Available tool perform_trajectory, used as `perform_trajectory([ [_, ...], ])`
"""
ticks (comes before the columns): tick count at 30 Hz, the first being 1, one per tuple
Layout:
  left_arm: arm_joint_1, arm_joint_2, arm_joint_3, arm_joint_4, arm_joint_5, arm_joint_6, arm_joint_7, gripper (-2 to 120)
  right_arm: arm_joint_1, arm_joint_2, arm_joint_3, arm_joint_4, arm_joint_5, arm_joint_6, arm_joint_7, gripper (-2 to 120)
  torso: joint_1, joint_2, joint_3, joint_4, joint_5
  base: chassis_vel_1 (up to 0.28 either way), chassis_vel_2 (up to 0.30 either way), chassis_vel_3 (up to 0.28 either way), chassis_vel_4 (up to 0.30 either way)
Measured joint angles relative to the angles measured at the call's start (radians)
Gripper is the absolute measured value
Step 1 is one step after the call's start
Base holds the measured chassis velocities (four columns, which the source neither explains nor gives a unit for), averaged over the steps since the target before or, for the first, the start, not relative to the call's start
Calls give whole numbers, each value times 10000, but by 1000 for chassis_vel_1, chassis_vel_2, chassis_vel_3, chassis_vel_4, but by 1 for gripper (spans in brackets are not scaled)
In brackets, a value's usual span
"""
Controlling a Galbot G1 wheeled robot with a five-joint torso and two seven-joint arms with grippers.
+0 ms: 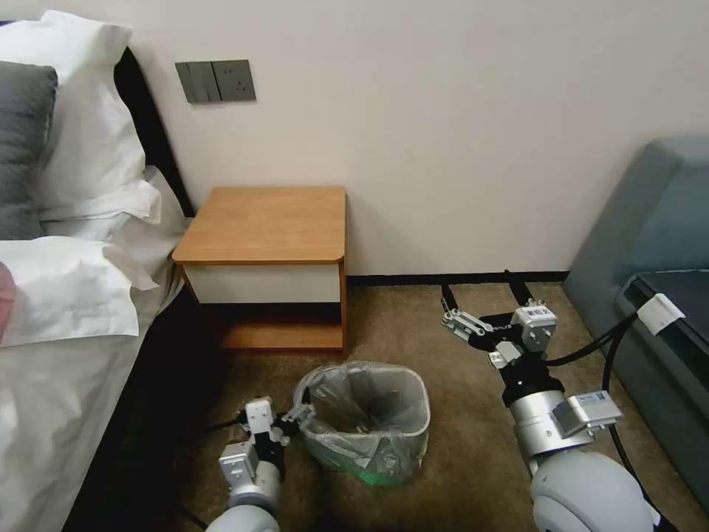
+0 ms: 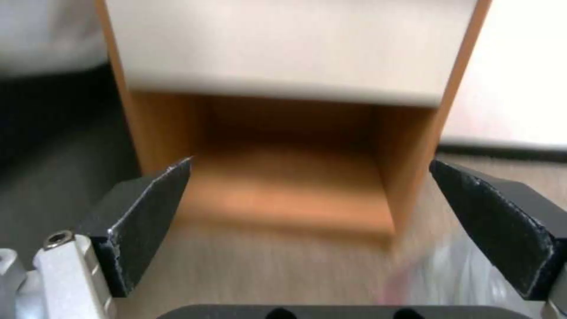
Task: Pick up the garbage bag from the table and place it over the trash can.
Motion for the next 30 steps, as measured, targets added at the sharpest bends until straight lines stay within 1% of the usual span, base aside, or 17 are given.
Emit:
perform_trajectory([
  [2, 239, -68, -179, 14, 513, -979, 565, 100, -732, 310, 909, -1153, -415, 1389, -1645, 100, 0, 0, -1, -5, 2, 0, 0, 0, 0],
  [3, 239, -68, -179, 14, 513, -979, 565, 100, -732, 310, 909, -1153, -415, 1389, -1645, 100, 0, 0, -1, -5, 2, 0, 0, 0, 0],
  [4, 429, -92, -313, -45, 565, -1453, 949, 100, -1155, 596, 1475, -1794, -746, 2317, -2500, 100, -1, 0, -1, -5, 0, 0, 0, 0, 0],
  [5, 657, -154, -606, -105, 583, -1831, 1376, 100, -1545, 947, 1899, -2220, -1045, 3104, -3083, 100, 0, 0, 0, -8, 2, 0, 0, 0, 0],
  [6, 918, -253, -1002, -187, 543, -2196, 1807, 100, -1928, 1420, 2264, -2411, -1188, 3621, -3539, 100, 0, 0, -1, -6, 2, 0, 0, 0, 0],
  [7, 918, -253, -1002, -187, 543, -2196, 1807, 100, -1928, 1420, 2264, -2411, -1188, 3621, -3539, 100, 0, 0, -1, -6, 2, 0, 0, 0, 0],
  [9, 1470, -493, -1554, -483, 216, -2581, 2285, 100, -2539, 2197, 2487, -2405, -1071, 3905, -3920, 100, 0, 0, -1, -3, -4, 0, 0, 0, 0],
  [11, 2086, -817, -2128, -952, -228, -2708, 2667, 100, -3115, 3048, 2381, -2229, -767, 4005, -4192, 100, 0, 1, -2, -5, -2, 0, 0, 0, 0],
  [12, 2086, -817, -2128, -952, -228, -2708, 2667, 100, -3115, 3048, 2381, -2229, -767, 4005, -4192, 100, 0, 1, -2, -5, -2, 0, 0, 0, 0],
  [14, 2547, -1082, -2677, -1219, -476, -2928, 2902, 100, -3313, 3654, 2123, -2135, -596, 4118, -4492, 100, 0, 0, -2, -4, -1, 0, 0, 0, 0],
  [15, 2682, -1165, -2839, -1288, -493, -2968, 2947, 100, -3313, 3815, 2008, -2094, -597, 4157, -4545, 100, 0, 0, -2, -1, 0, 0, 0, 0, 0],
  [19, 2780, -1242, -2967, -1350, -501, -2982, 2971, 100, -3282, 3950, 1879, -2005, -712, 4144, -4519, 100, 0, 0, -1, -1, -2, 0, 0, 0, 0],
  [30, 2756, -1231, -2938, -1353, -514, -2943, 2956, 100, -3228, 3914, 1837, -1967, -732, 4066, -4439, 100, 0, 0, -1, -2, 0, 0, 0, 0, 0],
])
